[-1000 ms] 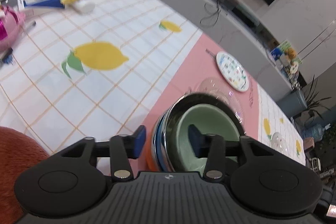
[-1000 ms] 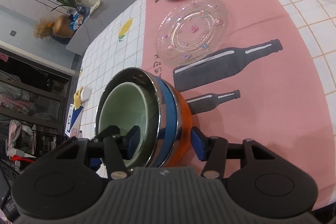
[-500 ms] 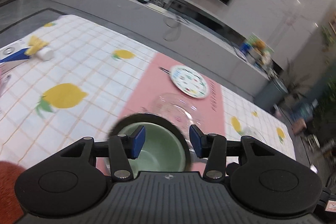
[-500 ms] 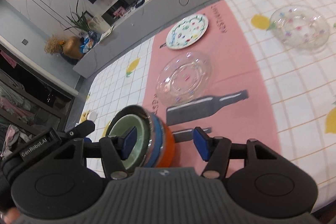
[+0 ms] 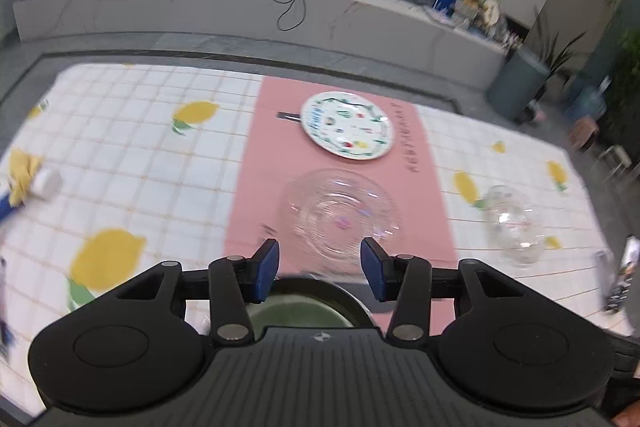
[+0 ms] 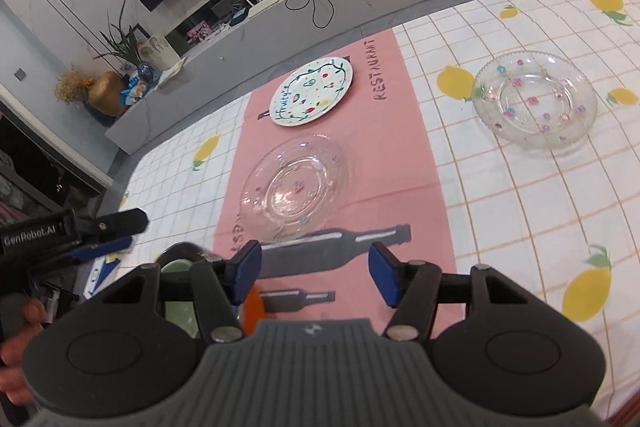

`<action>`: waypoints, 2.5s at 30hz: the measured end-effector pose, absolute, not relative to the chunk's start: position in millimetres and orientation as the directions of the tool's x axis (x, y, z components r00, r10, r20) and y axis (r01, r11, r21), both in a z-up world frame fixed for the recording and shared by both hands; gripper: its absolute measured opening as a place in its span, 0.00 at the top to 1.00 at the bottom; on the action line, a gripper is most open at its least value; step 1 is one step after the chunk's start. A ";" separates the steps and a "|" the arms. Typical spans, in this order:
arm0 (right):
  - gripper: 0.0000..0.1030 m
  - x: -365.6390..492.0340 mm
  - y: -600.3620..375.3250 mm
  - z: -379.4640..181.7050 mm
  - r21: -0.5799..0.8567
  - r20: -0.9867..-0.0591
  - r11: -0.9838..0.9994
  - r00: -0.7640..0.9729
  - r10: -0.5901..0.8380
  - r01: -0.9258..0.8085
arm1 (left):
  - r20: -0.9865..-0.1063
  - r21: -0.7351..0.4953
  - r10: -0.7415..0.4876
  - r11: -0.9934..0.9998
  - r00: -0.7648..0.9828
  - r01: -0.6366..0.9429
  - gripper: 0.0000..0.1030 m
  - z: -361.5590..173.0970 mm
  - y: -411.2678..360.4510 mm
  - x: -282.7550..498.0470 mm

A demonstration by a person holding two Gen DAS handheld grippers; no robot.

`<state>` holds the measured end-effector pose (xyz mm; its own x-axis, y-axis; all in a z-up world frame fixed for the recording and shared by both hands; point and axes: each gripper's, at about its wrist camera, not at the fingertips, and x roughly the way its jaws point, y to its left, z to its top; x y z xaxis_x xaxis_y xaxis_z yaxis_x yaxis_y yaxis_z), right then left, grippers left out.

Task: Organize plates and bowls
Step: 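Open both grippers and withdraw from the bowl stack, then move both grippers to the large clear glass plate rim and close them, then lift the glass plate and carry it beside the bowl stack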

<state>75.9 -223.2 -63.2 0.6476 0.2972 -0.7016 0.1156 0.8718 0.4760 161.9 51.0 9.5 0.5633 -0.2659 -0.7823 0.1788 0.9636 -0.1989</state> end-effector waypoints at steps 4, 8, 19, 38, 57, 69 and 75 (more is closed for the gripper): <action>0.42 98.5 -217.4 -72.6 0.462 -0.722 0.881 0.621 0.304 0.106 | -0.805 -0.220 -0.294 0.955 0.516 0.200 0.48 5.3 58.1 188.4; 0.42 120.4 -211.4 -83.0 0.457 -0.730 0.885 0.606 0.315 0.091 | -0.819 -0.225 -0.321 0.942 0.476 0.248 0.48 -4.5 60.7 213.9; 0.46 177.9 -206.9 -114.7 0.460 -0.757 0.883 0.562 0.334 0.095 | -0.840 -0.320 -0.418 0.896 0.345 0.307 0.49 -59.8 74.8 278.7; 0.56 207.5 -221.8 -144.4 0.463 -0.779 0.872 0.543 0.313 0.161 | -0.864 -0.336 -0.428 0.882 0.266 0.330 0.56 -116.0 64.3 311.2; 0.93 215.1 -228.8 -151.0 0.551 -0.762 0.799 0.536 0.363 0.241 | -0.881 -0.321 -0.398 0.900 0.255 0.294 0.84 -108.2 50.4 316.6; 0.93 177.5 -262.0 -96.1 0.597 -0.715 0.773 0.581 0.389 0.217 | -0.842 -0.345 -0.440 0.884 0.313 0.316 0.85 -34.2 28.6 274.8; 0.92 136.8 -286.4 -69.4 0.604 -0.707 0.770 0.583 0.400 0.204 | -0.830 -0.341 -0.446 0.881 0.335 0.328 0.85 -2.1 6.3 229.2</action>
